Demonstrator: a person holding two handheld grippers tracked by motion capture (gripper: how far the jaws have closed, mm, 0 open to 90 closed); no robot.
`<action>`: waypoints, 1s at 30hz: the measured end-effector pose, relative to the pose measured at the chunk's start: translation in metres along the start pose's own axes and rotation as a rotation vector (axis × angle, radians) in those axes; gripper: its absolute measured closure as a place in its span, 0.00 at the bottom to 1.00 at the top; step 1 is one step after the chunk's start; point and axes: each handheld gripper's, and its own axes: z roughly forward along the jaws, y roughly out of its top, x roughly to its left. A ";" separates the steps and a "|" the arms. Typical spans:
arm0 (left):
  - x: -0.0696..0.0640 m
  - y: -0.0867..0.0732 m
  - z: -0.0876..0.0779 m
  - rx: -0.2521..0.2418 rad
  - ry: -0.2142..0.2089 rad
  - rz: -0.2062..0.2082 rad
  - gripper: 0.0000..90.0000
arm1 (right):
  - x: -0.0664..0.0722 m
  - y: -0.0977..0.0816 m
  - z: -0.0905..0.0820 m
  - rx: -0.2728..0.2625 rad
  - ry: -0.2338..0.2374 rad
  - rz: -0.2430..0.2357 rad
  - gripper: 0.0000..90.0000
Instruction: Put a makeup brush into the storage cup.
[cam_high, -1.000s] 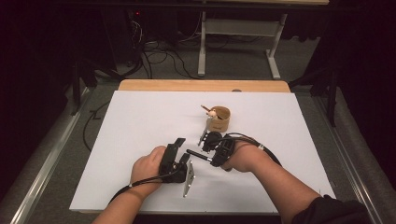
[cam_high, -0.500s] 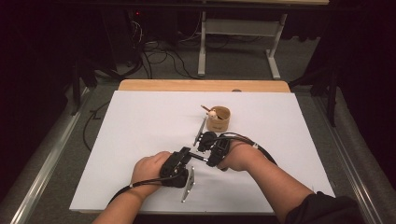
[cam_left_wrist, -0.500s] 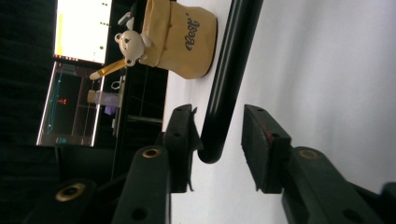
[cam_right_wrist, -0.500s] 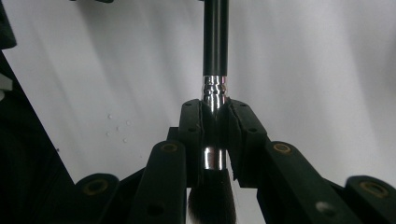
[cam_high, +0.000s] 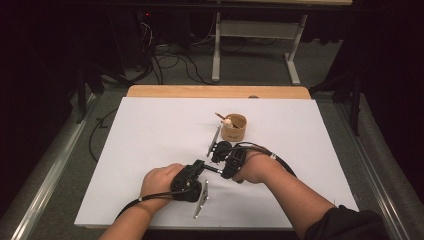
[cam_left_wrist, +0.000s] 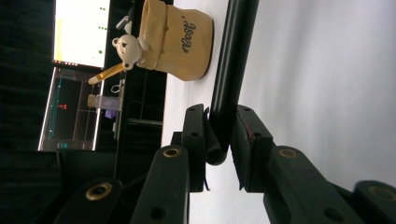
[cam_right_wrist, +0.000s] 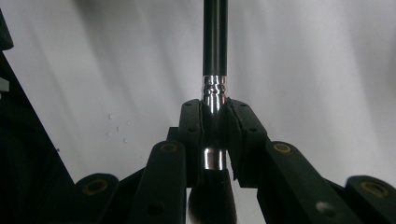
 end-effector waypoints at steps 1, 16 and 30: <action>0.000 0.000 0.000 0.002 -0.003 0.000 0.85 | 0.000 0.000 0.000 -0.004 -0.004 0.000 0.87; -0.001 0.000 0.000 0.006 -0.023 0.006 0.88 | -0.001 -0.001 -0.004 -0.007 -0.011 0.000 0.86; -0.001 -0.001 0.000 0.005 -0.032 -0.007 0.88 | -0.001 0.000 -0.008 -0.023 -0.015 0.009 0.80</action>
